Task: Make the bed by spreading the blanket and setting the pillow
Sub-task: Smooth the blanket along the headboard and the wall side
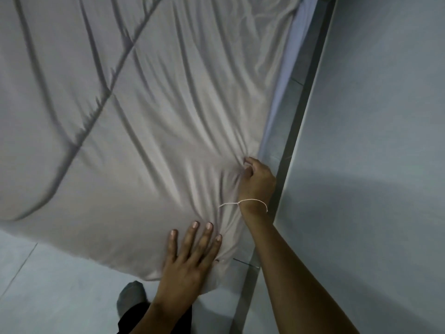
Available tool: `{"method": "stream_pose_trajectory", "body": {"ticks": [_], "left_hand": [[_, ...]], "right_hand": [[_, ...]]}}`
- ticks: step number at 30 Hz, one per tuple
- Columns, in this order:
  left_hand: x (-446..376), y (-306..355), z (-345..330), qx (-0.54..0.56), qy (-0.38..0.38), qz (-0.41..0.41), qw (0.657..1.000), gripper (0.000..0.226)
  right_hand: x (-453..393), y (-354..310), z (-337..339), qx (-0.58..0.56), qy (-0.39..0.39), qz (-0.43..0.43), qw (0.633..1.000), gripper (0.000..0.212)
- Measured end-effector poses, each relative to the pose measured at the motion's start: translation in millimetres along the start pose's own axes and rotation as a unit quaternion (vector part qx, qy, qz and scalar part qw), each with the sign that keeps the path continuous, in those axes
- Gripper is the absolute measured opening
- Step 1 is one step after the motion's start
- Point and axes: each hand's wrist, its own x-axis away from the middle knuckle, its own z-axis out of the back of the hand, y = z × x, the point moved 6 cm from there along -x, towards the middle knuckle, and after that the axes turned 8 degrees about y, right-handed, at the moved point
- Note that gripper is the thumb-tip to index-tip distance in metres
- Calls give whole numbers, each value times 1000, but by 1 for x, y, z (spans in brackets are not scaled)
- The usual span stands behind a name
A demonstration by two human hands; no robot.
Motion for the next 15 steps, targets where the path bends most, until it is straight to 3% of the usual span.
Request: {"method": "stream_pose_trajectory", "body": {"ticks": [4, 7, 10, 12, 15], "left_hand": [[7, -4, 7, 8, 56, -38, 998, 42], [5, -7, 15, 25, 54, -68, 996, 40], [-10, -17, 36, 59, 44, -127, 989, 48], [-37, -49, 57, 80, 75, -82, 991, 50], [-74, -140, 75, 32, 130, 88, 987, 52]], "right_hand": [[4, 28, 16, -8, -23, -52, 998, 24], [6, 33, 15, -5, -32, -104, 994, 25], [0, 6, 11, 91, 35, -27, 995, 33], [1, -25, -1, 133, 39, 42, 990, 49], [26, -84, -42, 94, -46, 166, 981, 56]]}}
